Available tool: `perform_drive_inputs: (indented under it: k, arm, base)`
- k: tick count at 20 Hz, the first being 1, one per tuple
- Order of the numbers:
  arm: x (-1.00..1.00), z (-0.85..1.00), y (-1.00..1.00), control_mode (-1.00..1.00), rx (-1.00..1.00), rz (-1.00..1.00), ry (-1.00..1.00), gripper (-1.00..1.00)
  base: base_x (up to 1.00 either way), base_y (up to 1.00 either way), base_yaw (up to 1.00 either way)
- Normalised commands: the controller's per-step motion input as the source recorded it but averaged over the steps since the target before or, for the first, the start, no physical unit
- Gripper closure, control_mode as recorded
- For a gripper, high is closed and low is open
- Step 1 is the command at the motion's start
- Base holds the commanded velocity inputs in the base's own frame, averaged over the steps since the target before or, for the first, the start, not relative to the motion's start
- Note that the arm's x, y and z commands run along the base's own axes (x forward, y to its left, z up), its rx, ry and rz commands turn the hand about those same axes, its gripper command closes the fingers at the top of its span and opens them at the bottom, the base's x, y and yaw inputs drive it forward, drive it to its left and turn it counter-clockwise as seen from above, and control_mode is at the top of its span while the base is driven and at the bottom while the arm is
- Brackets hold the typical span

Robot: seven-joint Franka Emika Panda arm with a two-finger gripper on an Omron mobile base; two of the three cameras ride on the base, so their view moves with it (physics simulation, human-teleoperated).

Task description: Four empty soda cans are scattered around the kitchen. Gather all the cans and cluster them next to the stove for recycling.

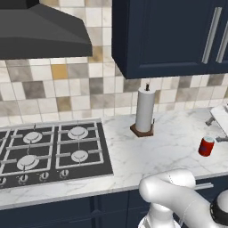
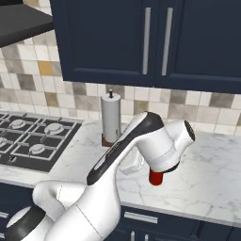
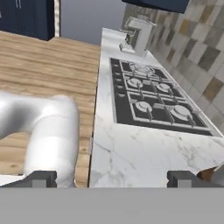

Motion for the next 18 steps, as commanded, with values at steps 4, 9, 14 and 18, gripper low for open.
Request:
perform_drive_inputs:
  k: [4,9,14,18]
  arm:
    - [0.05,-0.11,-0.48,-1.0,0.24,-0.1,0.0,-1.0]
    - [0.17,-0.05,-0.35,-1.0,0.11,-0.07,0.07,-1.0]
    - [0.19,-0.12,-0.32,-1.0,0.05,-0.05,0.04,-1.0]
    - [0.22,-0.26,-0.27,-1.0,0.02,-0.02,0.0,-1.0]
  base:
    - [0.0,0.0,0.0]
    - [0.0,0.0,0.0]
    - [0.0,0.0,0.0]
    - [0.0,0.0,0.0]
